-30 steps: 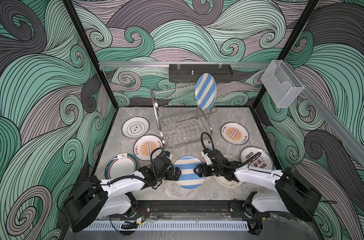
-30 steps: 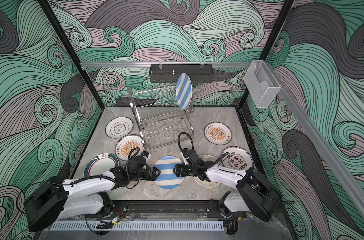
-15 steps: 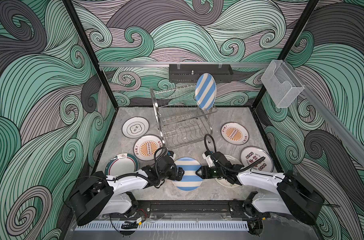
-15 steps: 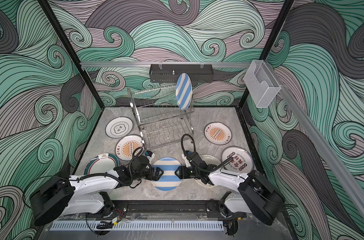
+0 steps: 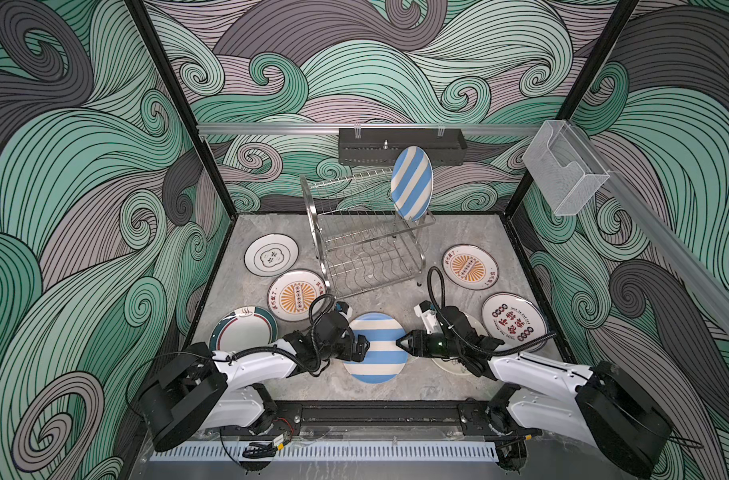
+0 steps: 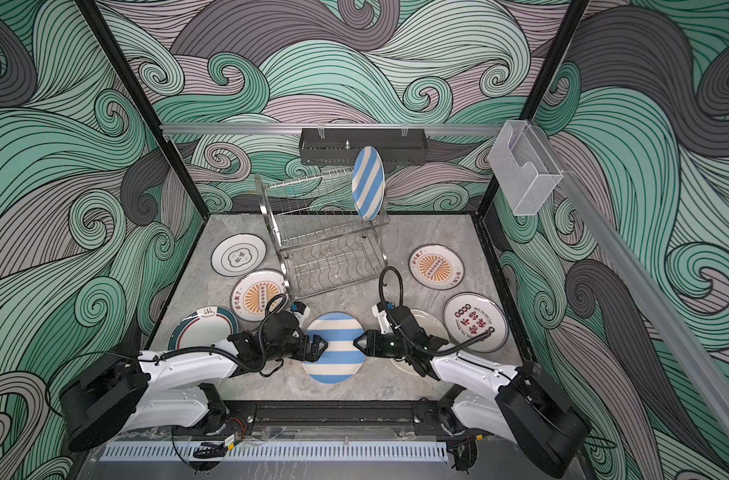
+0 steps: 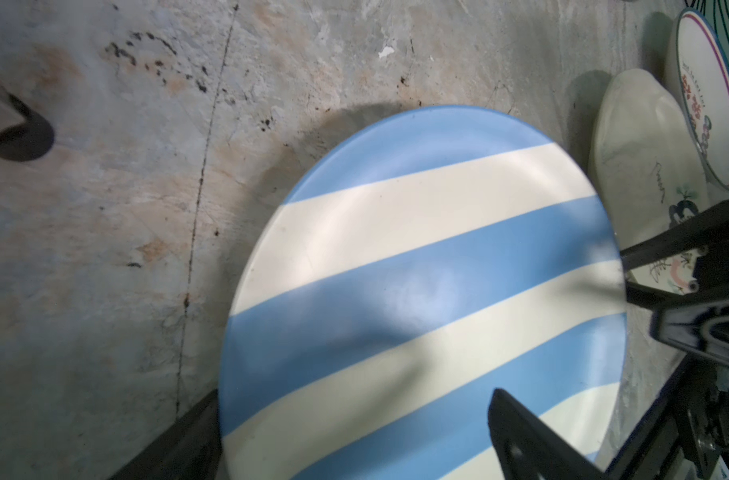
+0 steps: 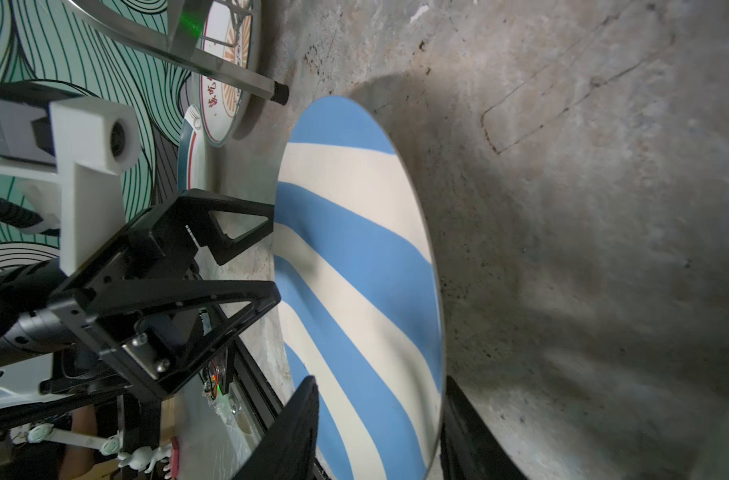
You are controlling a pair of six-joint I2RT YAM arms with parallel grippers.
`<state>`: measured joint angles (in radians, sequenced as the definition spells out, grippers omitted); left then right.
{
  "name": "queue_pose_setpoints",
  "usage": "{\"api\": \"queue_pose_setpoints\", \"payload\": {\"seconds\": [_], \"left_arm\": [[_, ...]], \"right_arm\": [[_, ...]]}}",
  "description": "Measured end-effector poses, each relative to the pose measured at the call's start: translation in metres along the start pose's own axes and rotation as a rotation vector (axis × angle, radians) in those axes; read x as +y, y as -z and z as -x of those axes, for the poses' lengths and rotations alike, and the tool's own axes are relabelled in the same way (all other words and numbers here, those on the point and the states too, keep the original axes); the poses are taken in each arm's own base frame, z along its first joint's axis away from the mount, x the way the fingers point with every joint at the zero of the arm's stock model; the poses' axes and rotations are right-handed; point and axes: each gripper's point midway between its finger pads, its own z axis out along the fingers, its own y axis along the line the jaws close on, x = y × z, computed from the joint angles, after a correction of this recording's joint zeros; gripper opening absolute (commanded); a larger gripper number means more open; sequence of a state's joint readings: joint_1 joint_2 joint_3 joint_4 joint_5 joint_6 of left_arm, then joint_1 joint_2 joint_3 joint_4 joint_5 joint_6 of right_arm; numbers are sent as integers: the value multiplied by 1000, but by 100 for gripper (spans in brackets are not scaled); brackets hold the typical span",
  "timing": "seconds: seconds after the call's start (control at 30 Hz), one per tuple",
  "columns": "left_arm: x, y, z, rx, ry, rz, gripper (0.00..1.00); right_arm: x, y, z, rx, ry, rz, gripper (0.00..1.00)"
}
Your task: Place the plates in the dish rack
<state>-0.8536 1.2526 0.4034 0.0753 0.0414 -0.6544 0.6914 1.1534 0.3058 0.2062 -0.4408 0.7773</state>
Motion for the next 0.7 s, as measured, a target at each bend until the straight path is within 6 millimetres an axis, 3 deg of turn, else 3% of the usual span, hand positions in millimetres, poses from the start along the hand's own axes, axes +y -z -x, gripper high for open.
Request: {"api": "queue_pose_setpoints", "payload": {"seconds": [0.4,0.7], "left_arm": [[-3,1,0,2,0,-15,99],[-11,14,9,-37,-3,-48,99]], "right_arm": [[8,1,1,4,6,37,27],[12,6,2,4,26,28,11]]}}
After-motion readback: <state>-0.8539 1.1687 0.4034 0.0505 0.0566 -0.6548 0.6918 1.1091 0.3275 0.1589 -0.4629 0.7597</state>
